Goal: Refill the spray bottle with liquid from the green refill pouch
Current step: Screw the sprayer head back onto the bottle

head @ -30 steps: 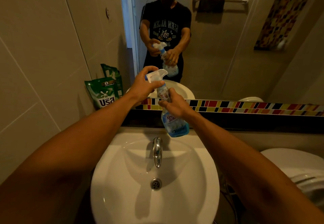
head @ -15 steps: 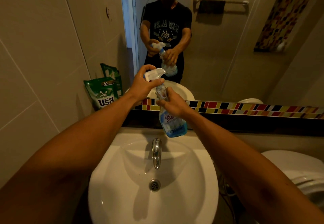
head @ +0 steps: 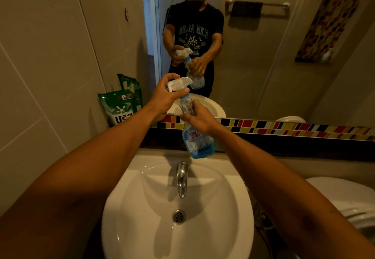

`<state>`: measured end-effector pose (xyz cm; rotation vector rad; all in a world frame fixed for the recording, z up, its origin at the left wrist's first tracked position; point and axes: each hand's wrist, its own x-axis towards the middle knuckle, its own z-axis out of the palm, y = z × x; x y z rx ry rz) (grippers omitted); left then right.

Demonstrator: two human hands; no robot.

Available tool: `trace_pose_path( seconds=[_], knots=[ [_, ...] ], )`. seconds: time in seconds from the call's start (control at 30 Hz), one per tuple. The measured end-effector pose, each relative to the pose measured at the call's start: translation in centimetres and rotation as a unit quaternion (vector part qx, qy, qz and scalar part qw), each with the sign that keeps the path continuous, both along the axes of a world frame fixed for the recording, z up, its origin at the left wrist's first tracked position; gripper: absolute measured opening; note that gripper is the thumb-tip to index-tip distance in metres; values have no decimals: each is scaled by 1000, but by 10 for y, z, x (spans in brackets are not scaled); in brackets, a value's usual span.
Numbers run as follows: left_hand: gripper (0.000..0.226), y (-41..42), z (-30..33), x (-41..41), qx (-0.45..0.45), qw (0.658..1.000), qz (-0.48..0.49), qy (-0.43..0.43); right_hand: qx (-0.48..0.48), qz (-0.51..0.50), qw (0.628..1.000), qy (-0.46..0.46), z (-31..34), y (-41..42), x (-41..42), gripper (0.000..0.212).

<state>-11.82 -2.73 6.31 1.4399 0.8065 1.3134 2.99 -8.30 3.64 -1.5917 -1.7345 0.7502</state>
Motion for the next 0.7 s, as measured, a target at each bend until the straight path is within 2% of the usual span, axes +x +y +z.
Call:
trace_pose_path(
  seconds=[0.13,0.3,0.5,0.7],
  knots=[
    [47,2,1,-2,-9,1000,-7,7,-4,1,1000,14,0,3,1,40],
    [46,6,0,-3,-27,999,-31,4,0,2,1000,17,-1,7,2,38],
    [51,12,-5,3,32,999,12,3,4,2,1000,17,-3,11,-2,39],
    [53,16,-5,1,12,1000,-22,19,-3,-9,999,39,-3,16,3,40]
  ],
)
